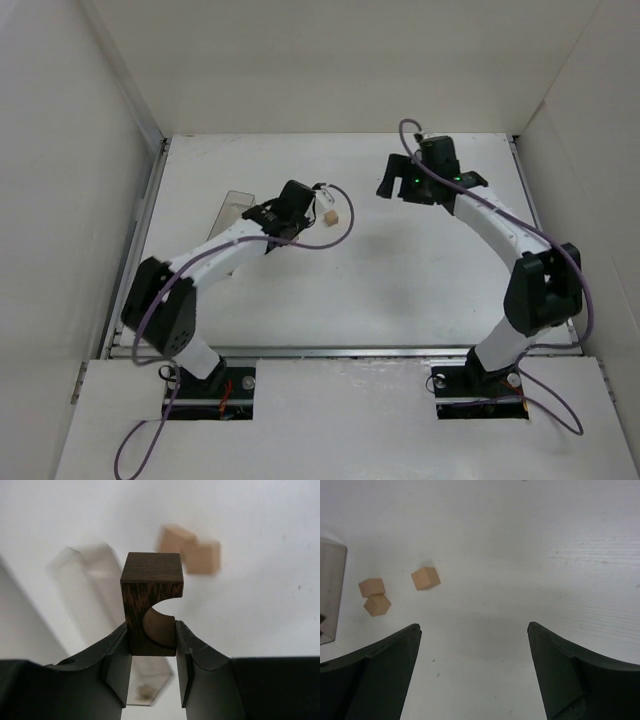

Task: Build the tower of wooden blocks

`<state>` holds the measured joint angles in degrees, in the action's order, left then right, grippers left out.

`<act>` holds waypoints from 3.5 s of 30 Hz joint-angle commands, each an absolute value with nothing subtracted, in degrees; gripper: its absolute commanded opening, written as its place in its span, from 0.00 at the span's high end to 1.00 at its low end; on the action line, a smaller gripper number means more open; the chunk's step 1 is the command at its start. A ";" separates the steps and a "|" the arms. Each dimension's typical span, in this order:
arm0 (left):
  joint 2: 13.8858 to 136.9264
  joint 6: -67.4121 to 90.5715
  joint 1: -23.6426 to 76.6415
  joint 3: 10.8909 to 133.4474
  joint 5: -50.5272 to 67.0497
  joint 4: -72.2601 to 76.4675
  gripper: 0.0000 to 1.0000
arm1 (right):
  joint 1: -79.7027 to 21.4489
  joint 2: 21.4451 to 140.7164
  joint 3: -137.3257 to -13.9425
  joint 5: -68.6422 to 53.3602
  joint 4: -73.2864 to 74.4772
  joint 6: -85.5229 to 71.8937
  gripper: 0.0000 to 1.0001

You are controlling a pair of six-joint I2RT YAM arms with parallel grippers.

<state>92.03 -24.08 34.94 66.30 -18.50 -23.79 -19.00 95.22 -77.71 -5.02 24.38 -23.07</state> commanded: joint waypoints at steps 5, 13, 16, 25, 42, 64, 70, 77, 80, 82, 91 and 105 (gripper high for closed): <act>68.14 -65.09 43.41 50.22 -23.49 19.04 1.00 | -14.33 86.58 -80.68 -17.22 20.57 -13.98 0.04; 77.77 -81.53 49.65 48.34 -30.82 47.42 1.00 | -14.33 80.96 -76.56 -34.24 12.51 -17.83 0.03; 81.98 -89.01 51.67 45.89 -32.34 63.59 1.00 | -14.33 78.14 -73.83 -39.00 9.41 -20.47 0.03; 87.71 -99.68 54.75 43.07 -31.82 85.70 1.00 | -13.80 77.52 -68.39 -46.92 -2.00 -29.34 0.04; 87.19 -92.56 57.30 43.07 -35.15 77.54 1.00 | -19.51 83.67 -69.43 -49.66 -16.70 -34.89 0.11; 86.66 -90.53 57.83 43.07 -36.39 72.86 1.00 | -21.88 89.11 -70.93 -48.25 -16.86 -44.63 0.30; 86.66 -90.53 57.83 43.07 -36.91 72.33 1.00 | -21.88 90.26 -70.40 -49.92 -21.97 -50.27 0.47; 87.18 -90.53 57.83 43.07 -37.96 71.81 1.00 | -21.88 89.21 -69.87 -49.92 -21.45 -49.75 0.82; 87.19 -90.00 57.83 43.59 -39.02 71.81 1.00 | -21.88 88.69 -69.87 -49.92 -19.08 -48.08 0.95; 87.80 -89.30 57.83 44.73 -39.81 70.58 0.91 | -21.88 88.68 -69.87 -49.39 -17.41 -46.50 1.00; 84.73 -74.56 57.83 48.68 -45.09 48.50 0.00 | -18.56 87.63 -70.49 -47.72 -10.90 -41.31 1.00; 80.49 -25.79 40.88 76.70 1.99 -26.06 0.01 | -13.10 89.91 -71.02 -50.53 -6.24 -31.39 1.00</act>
<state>79.20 -40.64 44.38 68.05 -16.91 -6.61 -13.45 90.04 -68.95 -47.92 -5.26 -35.11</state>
